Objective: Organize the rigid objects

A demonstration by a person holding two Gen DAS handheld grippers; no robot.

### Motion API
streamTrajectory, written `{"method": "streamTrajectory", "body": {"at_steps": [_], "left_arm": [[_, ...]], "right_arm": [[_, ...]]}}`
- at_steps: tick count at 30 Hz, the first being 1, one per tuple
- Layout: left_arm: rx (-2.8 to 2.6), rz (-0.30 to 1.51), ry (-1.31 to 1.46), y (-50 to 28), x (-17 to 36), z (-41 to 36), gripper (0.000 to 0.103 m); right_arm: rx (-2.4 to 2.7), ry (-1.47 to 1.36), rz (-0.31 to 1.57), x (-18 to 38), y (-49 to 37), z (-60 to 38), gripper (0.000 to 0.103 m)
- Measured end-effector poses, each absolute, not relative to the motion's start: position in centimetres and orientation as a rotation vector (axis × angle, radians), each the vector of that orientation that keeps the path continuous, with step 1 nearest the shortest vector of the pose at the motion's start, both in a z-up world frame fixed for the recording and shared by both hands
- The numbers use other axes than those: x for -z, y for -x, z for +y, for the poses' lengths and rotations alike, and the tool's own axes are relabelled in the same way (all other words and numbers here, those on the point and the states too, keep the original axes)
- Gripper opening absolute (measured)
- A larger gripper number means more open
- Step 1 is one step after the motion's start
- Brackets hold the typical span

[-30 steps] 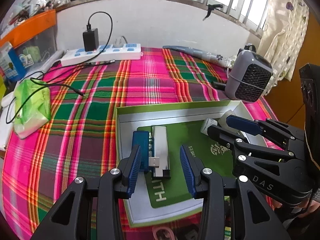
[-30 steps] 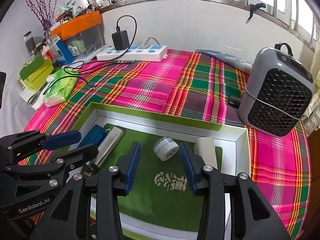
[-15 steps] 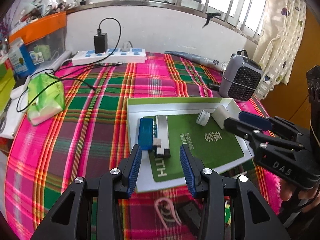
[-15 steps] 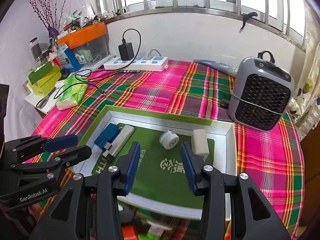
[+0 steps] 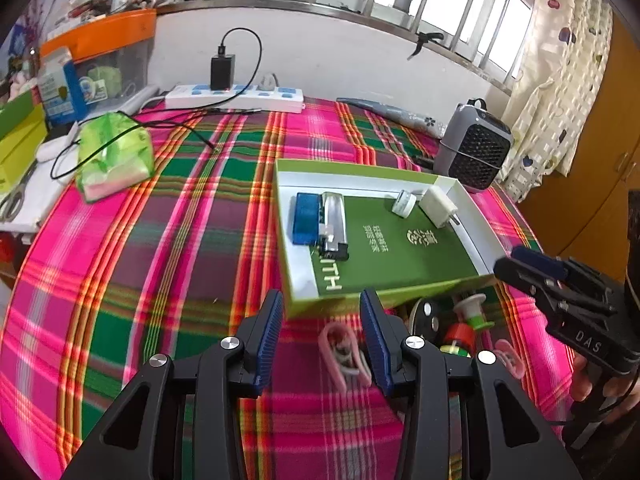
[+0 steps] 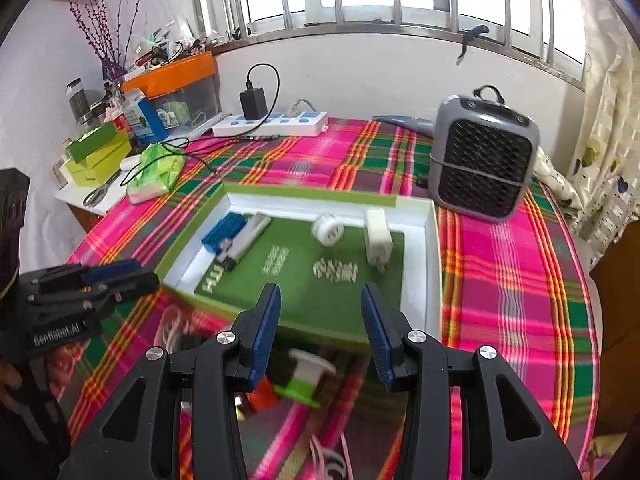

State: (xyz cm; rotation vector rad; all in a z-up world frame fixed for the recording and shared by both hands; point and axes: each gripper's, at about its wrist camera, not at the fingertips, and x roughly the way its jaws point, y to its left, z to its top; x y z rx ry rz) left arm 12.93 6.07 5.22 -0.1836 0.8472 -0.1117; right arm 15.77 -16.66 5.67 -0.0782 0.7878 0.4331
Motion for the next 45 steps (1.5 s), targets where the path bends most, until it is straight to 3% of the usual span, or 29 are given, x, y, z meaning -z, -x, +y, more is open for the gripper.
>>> {"method": "streamTrajectory", "body": {"at_steps": [10,13,40,45], "left_arm": [[0.103,0.853,0.2,-10.8,-4.1,6.8,0.039],[0.12,0.866,0.19,-10.4,-3.4,6.7,0.039],[0.173,0.927,0.202,-10.4,-1.4,6.5,0.039],[0.175,0.928,0.196,-10.7,-1.6,6.0,0.039]], "right_arm": [[-0.391,0.099,0.806,-3.5,-11.4,-19.0,0.044],[-0.38,0.095,0.816,-2.9,-10.2,-19.4,0.05],[-0.359,0.165,0.897,-0.3,-9.5,-18.5,0.05],[-0.369,0.164,0.888,-0.4,-9.3,-18.5,0.029]]}}
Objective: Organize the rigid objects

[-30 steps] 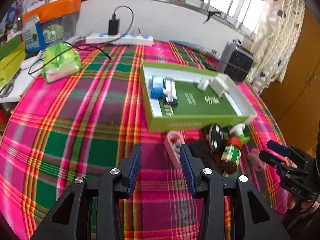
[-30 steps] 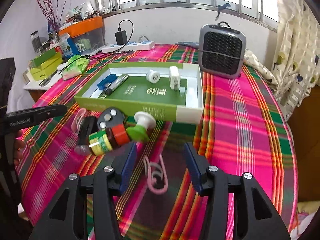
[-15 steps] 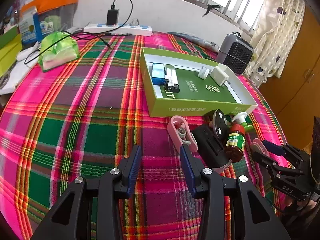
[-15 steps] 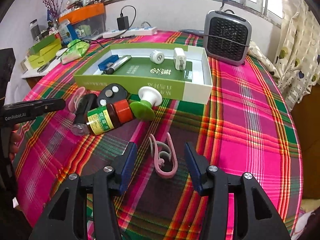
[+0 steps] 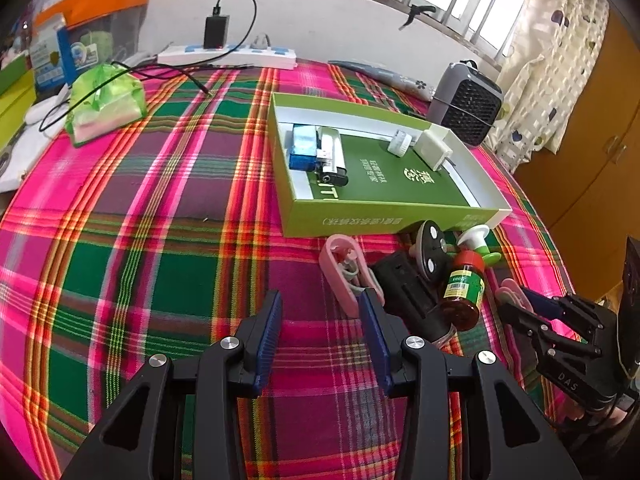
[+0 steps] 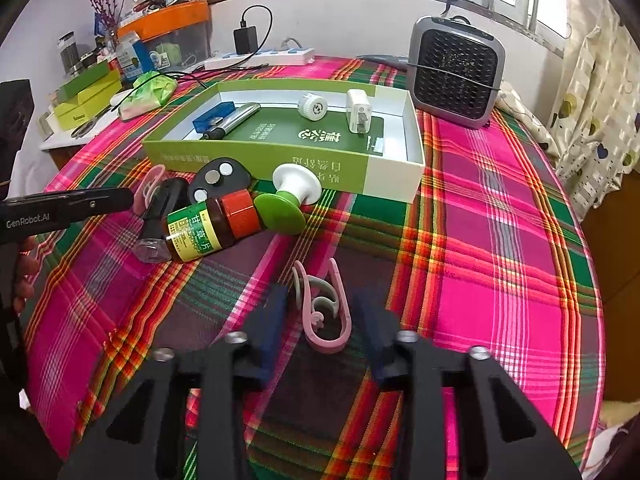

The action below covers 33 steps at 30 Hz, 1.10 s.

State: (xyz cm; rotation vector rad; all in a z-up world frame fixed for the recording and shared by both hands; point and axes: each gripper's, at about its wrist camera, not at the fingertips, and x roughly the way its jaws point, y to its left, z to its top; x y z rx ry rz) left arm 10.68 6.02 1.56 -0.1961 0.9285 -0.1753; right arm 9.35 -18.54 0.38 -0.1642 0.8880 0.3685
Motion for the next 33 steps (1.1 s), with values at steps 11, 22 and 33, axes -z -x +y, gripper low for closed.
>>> {"method": "streamTrajectory", "body": {"at_steps": [11,22,33], "left_arm": [[0.187,0.941,0.165,-11.3,-1.7,4.0,0.039],[0.099,0.95,0.088,-12.0,-1.3,3.6,0.04],[0.077,0.946,0.027,-13.3,-1.2,3.8,0.04]], "right_arm": [[-0.404,0.165,0.876,-0.6,-9.0,-18.4,0.024],[-0.414,0.148,0.886,-0.4,-9.2,-18.6,0.024],[-0.412,0.148,0.887,-0.3,-9.3,-18.5,0.024]]}}
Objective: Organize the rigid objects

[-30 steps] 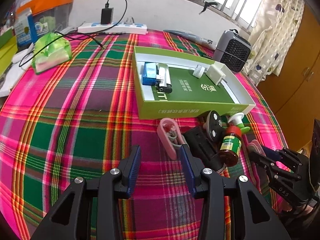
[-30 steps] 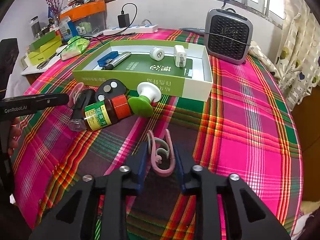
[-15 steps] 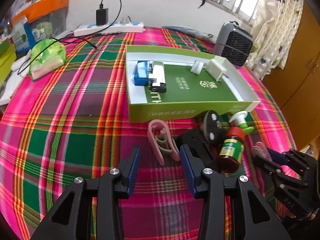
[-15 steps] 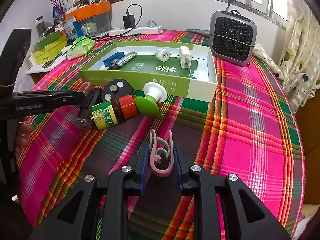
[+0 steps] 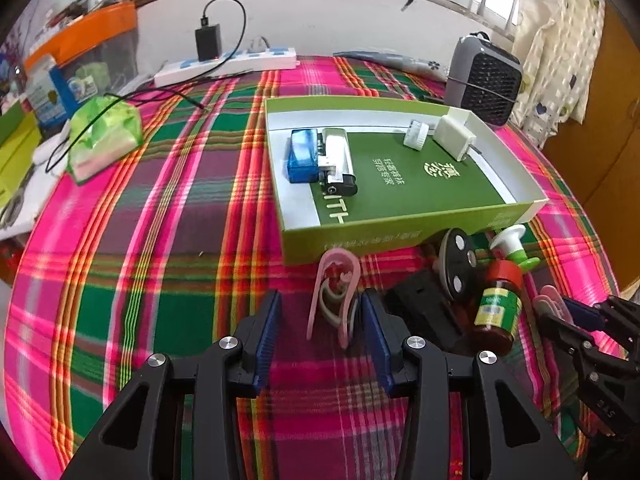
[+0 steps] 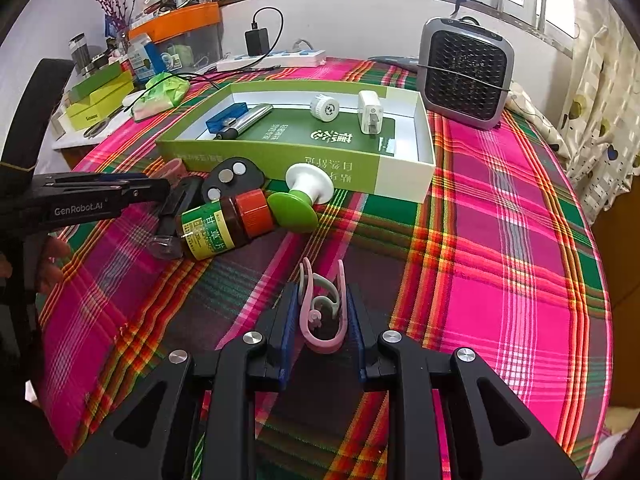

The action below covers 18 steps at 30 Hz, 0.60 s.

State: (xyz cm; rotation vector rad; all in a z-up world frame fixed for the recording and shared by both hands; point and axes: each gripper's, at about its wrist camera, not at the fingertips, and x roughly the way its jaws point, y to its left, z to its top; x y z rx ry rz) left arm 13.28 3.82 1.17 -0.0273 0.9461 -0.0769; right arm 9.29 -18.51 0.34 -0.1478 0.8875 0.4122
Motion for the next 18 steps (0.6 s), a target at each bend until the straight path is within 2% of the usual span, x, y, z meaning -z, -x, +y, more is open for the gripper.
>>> {"method": "streamTrajectory", "body": {"at_steps": [18], "left_arm": [[0.06,0.92,-0.027,-13.93,-0.92,3.43,0.04]], "right_arm": [[-0.407,0.148,0.888,-0.32,-9.31,-18.57,0.025]]}}
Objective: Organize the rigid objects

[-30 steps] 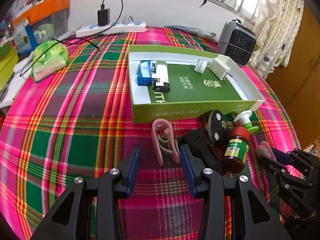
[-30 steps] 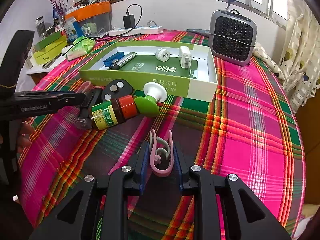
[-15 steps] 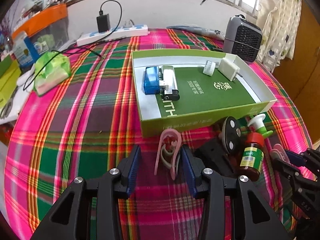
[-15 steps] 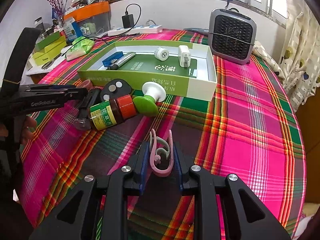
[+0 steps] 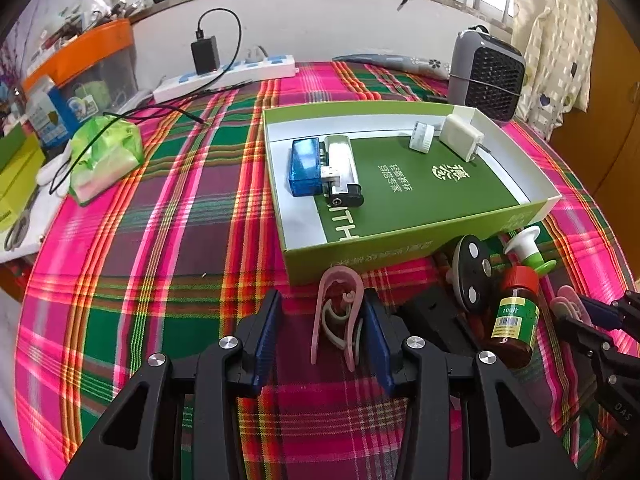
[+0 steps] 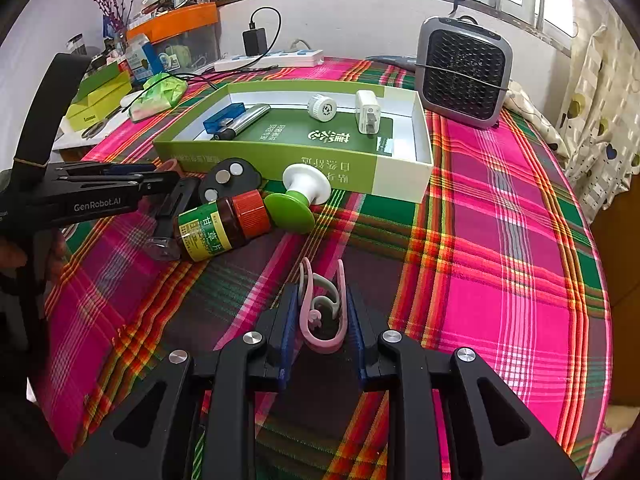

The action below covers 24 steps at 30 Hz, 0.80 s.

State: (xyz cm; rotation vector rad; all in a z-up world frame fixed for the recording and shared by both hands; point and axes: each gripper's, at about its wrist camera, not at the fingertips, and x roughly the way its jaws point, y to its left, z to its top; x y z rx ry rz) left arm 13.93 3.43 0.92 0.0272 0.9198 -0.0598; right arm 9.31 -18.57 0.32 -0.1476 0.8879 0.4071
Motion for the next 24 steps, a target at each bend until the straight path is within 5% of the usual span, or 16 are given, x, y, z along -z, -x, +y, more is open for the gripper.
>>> {"method": "streamTrajectory", "body": {"at_steps": [8,24], "left_arm": [[0.047,0.914,0.02,-13.6,-1.1,4.4,0.022],[0.047,0.904,0.044,-13.2,-1.2,4.7,0.022]], "right_arm": [[-0.407,0.149,0.888,-0.3,-9.3,-18.5,0.025],[-0.404,0.153,0.887,-0.3,-9.3,-18.5,0.025]]}}
